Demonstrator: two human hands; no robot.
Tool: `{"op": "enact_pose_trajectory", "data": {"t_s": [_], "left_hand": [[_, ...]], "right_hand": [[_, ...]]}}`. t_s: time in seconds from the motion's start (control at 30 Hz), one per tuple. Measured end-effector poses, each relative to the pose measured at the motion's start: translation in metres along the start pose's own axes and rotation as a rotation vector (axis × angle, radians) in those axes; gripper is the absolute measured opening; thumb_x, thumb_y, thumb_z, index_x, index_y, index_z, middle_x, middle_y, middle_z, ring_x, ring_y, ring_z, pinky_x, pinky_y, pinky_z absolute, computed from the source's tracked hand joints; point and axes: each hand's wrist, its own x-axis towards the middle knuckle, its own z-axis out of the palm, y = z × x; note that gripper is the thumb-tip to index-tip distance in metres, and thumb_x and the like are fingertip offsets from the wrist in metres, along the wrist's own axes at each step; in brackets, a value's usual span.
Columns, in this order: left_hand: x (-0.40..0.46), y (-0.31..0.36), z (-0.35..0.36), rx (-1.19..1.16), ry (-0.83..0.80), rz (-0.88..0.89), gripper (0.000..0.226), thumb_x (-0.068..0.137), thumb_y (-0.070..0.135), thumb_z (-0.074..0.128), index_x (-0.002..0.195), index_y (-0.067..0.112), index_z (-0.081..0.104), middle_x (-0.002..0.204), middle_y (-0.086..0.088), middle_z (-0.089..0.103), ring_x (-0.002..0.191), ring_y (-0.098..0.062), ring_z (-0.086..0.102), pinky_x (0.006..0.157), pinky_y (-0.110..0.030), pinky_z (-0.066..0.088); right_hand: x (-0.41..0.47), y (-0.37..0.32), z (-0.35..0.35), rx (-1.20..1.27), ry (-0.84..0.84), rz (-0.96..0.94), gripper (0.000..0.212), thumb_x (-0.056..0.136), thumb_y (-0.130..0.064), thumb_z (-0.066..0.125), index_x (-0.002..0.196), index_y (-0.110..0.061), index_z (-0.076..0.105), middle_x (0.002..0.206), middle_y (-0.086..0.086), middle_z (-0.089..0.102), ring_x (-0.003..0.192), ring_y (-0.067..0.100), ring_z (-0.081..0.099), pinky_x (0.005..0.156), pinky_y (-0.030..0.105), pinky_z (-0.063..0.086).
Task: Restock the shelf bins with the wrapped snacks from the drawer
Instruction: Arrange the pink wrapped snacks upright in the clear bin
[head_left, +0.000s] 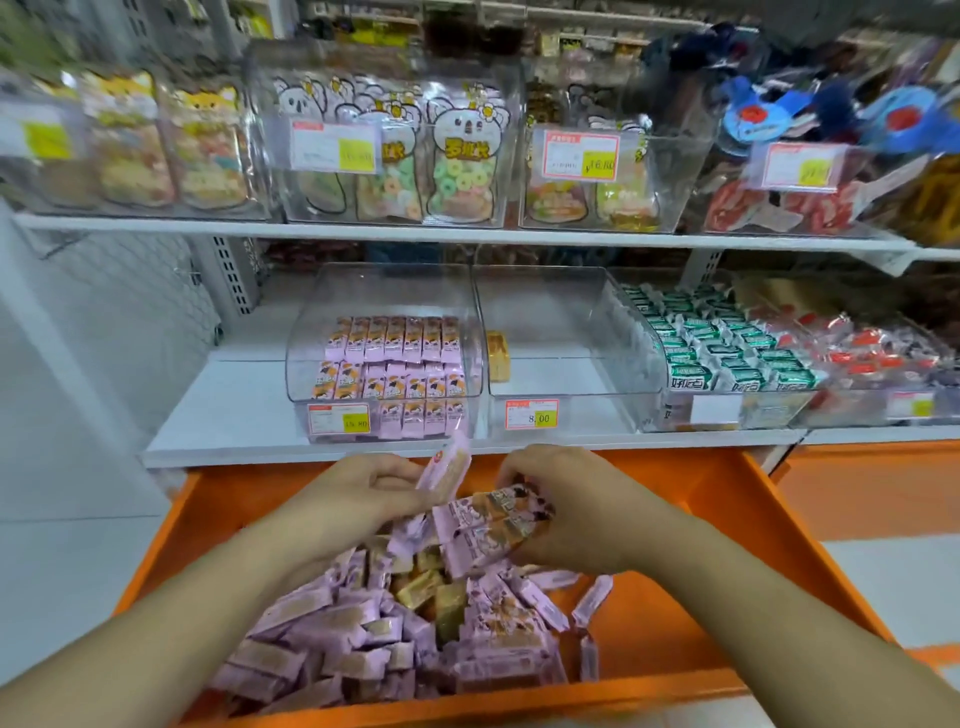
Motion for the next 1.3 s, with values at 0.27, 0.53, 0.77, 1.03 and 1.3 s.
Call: {"op": "enact_pose_trajectory", "data": {"t_s": [0.27, 0.53, 0.77, 1.03, 1.3], "left_hand": [[0.016, 0.009, -0.01, -0.198, 0.145, -0.001, 0.046, 0.078, 0.008, 0.089, 0.119, 0.014, 0.07, 0.116, -0.011, 0.073, 0.085, -0.021, 0.071, 0.059, -0.026, 0.057], [0.04, 0.017, -0.01, -0.103, 0.103, -0.003, 0.017, 0.097, 0.034, 0.071, 0.113, 0.04, 0.074, 0.126, 0.011, 0.067, 0.117, -0.01, 0.058, 0.083, -0.033, 0.046], [0.043, 0.014, -0.012, -0.286, 0.043, -0.09, 0.026, 0.098, 0.016, 0.07, 0.12, 0.029, 0.072, 0.108, -0.005, 0.075, 0.081, -0.022, 0.067, 0.082, -0.042, 0.054], [0.031, 0.01, -0.019, -0.394, -0.051, -0.095, 0.038, 0.085, 0.006, 0.08, 0.12, 0.014, 0.068, 0.094, -0.009, 0.08, 0.074, -0.021, 0.069, 0.071, -0.039, 0.052], [0.019, 0.018, -0.024, -0.463, -0.125, -0.092, 0.036, 0.09, 0.004, 0.074, 0.125, 0.004, 0.065, 0.114, -0.014, 0.078, 0.087, -0.027, 0.072, 0.088, -0.055, 0.059]], "right_hand": [[0.026, -0.004, 0.003, -0.013, 0.052, -0.065, 0.058, 0.072, -0.056, 0.081, 0.119, -0.046, 0.048, 0.11, -0.025, 0.054, 0.097, 0.003, 0.051, 0.08, 0.034, 0.053], [0.048, -0.001, -0.007, -0.016, 0.05, -0.121, 0.059, 0.075, -0.056, 0.079, 0.126, -0.05, 0.05, 0.121, -0.028, 0.054, 0.109, -0.001, 0.052, 0.085, 0.029, 0.051], [0.058, -0.001, -0.006, -0.046, 0.071, -0.144, 0.065, 0.074, -0.041, 0.087, 0.131, -0.048, 0.055, 0.126, -0.025, 0.046, 0.117, 0.006, 0.051, 0.088, 0.038, 0.055], [0.055, -0.01, -0.009, -0.133, 0.123, -0.137, 0.073, 0.08, -0.031, 0.087, 0.141, -0.054, 0.054, 0.139, -0.022, 0.032, 0.127, 0.006, 0.044, 0.09, 0.034, 0.053], [0.055, -0.018, -0.006, -0.225, 0.27, 0.02, 0.092, 0.076, -0.056, 0.084, 0.153, -0.053, 0.033, 0.142, -0.015, 0.041, 0.125, 0.016, 0.048, 0.09, 0.041, 0.055]]}}
